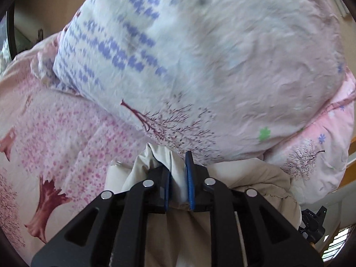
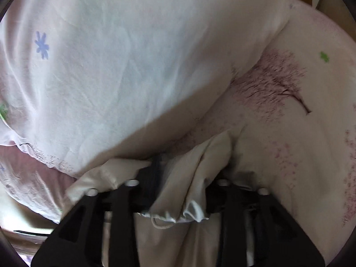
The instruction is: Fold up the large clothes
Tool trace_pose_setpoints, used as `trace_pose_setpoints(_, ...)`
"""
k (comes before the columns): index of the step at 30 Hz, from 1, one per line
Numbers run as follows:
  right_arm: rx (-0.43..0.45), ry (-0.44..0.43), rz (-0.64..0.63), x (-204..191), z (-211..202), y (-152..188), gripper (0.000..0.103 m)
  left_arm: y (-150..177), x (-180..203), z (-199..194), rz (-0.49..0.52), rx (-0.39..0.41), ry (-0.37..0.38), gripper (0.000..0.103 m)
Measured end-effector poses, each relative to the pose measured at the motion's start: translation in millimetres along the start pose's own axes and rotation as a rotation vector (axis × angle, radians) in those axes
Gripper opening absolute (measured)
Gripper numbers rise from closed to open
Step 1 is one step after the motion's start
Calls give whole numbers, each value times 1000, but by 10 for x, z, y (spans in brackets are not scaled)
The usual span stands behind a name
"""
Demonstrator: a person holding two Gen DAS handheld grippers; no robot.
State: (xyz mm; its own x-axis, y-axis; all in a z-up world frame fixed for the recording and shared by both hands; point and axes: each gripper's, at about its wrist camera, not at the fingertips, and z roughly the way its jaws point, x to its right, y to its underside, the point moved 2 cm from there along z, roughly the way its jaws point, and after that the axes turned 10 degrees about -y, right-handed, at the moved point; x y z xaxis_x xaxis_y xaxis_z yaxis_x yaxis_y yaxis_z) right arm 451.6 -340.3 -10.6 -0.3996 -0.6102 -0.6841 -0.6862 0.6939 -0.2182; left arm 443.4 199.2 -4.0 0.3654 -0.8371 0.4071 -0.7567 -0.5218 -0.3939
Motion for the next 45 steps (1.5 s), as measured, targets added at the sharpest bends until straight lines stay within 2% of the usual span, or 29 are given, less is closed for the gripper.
trace_pose_setpoints(2, 0, -53, 1, 21, -58, -11, 64, 9, -15, -1, -5, -2, 16, 21)
trace_pose_setpoints(4, 9, -107, -6, 62, -183, -12, 68, -17, -18, -38, -14, -6, 48, 29)
trace_pose_setpoints(6, 13, -149, -30, 81, -312, 11, 69, -22, -53, -119, -27, -8, 103, 49)
trace_pose_setpoints(8, 26, -172, -74, 90, -472, 53, 70, -25, -92, -295, -24, 32, 134, 72)
trace_pose_setpoints(10, 53, -170, -112, 94, -610, 87, 71, -23, -129, -502, 1, 89, 135, 80)
trace_pose_setpoints(13, 137, -148, -190, 64, -878, 156, 74, 38, -87, -780, 63, 158, 130, 80)
trace_pose_setpoints(15, 173, -136, -266, 27, -1006, 273, 73, 206, -6, -966, 150, 206, 100, 80)
trace_pose_setpoints(16, 170, -132, -328, -32, -1022, 360, 66, 307, 36, -1031, 195, 224, 88, 80)
trace_pose_setpoints(17, 142, -124, -412, -97, -1022, 519, 51, 468, 99, -1109, 262, 247, 74, 80)
trace_pose_setpoints(20, 54, -120, -554, -269, -899, 826, 30, 824, 320, -1139, 387, 266, 59, 80)
trace_pose_setpoints(22, 9, -108, -633, -372, -793, 1035, 28, 1063, 467, -1112, 477, 262, 49, 80)
trace_pose_setpoints(25, -17, -51, -721, -548, -668, 1239, 28, 1225, 640, -981, 558, 264, -14, 80)
trace_pose_setpoints(28, -47, 21, -711, -589, -475, 1174, 28, 1230, 665, -756, 577, 238, -104, 77)
trace_pose_setpoints(30, -73, 84, -689, -591, -262, 1133, 28, 1139, 618, -568, 550, 195, -144, 75)
trace_pose_setpoints(33, -122, 146, -648, -491, -16, 1046, 27, 1005, 519, -368, 493, 153, -172, 75)
trace_pose_setpoints(39, -197, 237, -603, -511, 316, 910, 27, 883, 519, -173, 456, 120, -221, 74)
trace_pose_setpoints(42, -222, 245, -595, -511, 375, 866, 27, 855, 540, -102, 446, 110, -237, 75)
trace_pose_setpoints(45, -196, 158, -606, -504, 168, 848, 27, 898, 508, -220, 436, 114, -197, 71)
